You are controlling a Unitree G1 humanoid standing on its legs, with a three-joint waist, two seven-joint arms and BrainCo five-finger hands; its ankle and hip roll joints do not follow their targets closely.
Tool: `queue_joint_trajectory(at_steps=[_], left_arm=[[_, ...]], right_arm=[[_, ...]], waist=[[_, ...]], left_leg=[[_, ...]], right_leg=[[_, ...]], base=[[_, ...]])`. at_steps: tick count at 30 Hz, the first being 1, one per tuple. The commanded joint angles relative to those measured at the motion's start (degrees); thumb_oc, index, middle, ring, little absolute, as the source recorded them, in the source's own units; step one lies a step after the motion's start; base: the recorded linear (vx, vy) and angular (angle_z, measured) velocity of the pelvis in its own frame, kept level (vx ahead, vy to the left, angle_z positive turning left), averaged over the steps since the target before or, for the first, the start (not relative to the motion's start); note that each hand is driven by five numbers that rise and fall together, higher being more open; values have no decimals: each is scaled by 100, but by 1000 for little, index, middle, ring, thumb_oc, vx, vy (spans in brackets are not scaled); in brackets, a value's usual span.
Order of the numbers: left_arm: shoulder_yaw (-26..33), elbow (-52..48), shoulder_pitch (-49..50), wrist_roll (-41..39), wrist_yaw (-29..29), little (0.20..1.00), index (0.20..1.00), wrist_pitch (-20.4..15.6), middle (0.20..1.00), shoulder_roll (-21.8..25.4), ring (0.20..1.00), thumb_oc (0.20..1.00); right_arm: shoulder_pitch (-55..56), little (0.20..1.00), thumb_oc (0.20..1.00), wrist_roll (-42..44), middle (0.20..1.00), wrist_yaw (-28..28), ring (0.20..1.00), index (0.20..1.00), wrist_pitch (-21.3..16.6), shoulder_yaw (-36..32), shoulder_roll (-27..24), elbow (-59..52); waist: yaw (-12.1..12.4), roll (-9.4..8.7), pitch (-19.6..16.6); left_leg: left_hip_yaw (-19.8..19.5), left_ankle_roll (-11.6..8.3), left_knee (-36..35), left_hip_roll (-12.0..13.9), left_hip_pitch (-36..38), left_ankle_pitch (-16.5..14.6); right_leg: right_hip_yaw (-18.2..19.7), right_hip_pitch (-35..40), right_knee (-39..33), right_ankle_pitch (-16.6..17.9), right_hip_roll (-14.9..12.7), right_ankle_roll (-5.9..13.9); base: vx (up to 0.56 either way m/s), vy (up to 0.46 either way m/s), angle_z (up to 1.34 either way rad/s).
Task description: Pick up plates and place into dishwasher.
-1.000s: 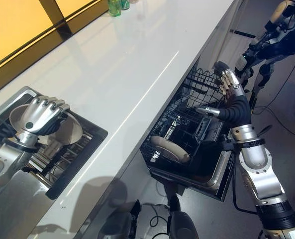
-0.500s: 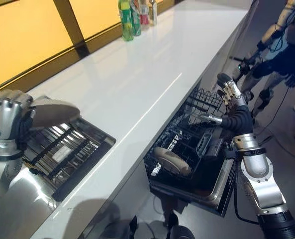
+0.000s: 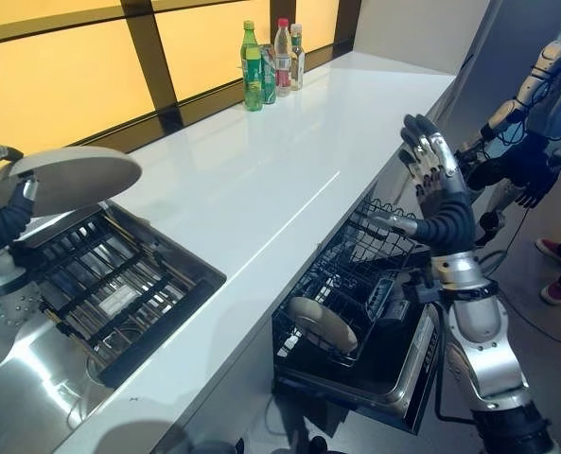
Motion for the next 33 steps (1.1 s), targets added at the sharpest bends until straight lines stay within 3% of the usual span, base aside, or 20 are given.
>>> queue_joint_trajectory(at_steps=[1,12,18,26,33], left_arm=[[-109,-378,-470,-846,-575,200,200,-539,200,-221,200,200],[-753,-1974,-795,-1731,-1835,200,200,-968,200,-1383,200,200],[-1014,-2679,-948,-2099,-2273,200,200,-959,200,-1538,200,200],[-1213,-3040,-1091,-2208,-2315,200,200,-1054,200,-1569,200,200],[-1431,-3011,-1315,-2450,-2447,200,200,-1185,200,-1576,200,200]], right_arm=[[-635,1000,1000,102,1000,-17,1000,1000,145,348,113,-431],[-2002,1000,1000,-349,1000,-479,1000,1000,1233,1634,467,-515],[-2384,1000,1000,-165,1000,-819,1000,1000,1503,1875,438,-424],[-2376,1000,1000,22,1000,-424,1000,1000,2237,2082,318,-366],[-2864,1000,1000,1141,1000,410,1000,1000,2170,2453,325,-26]], waist=[[115,-95,-390],[571,-200,-576],[687,-226,-600],[636,-218,-613],[650,-262,-617]], left_leg=[[-382,346,44,-372,-205,-159],[-797,315,-209,-410,-166,52],[-963,280,-282,-456,-170,103],[-1074,263,-317,-523,-222,183],[-1172,247,-305,-542,-221,195]], right_leg=[[-307,283,599,-636,-646,555],[-761,387,613,-674,-450,374],[-905,452,565,-666,-387,333],[-980,417,558,-560,-366,340],[-1058,445,540,-576,-352,301]], base=[[-100,-74,10],[-94,-103,22],[-66,-98,19],[-62,-54,10],[-24,-20,7]])
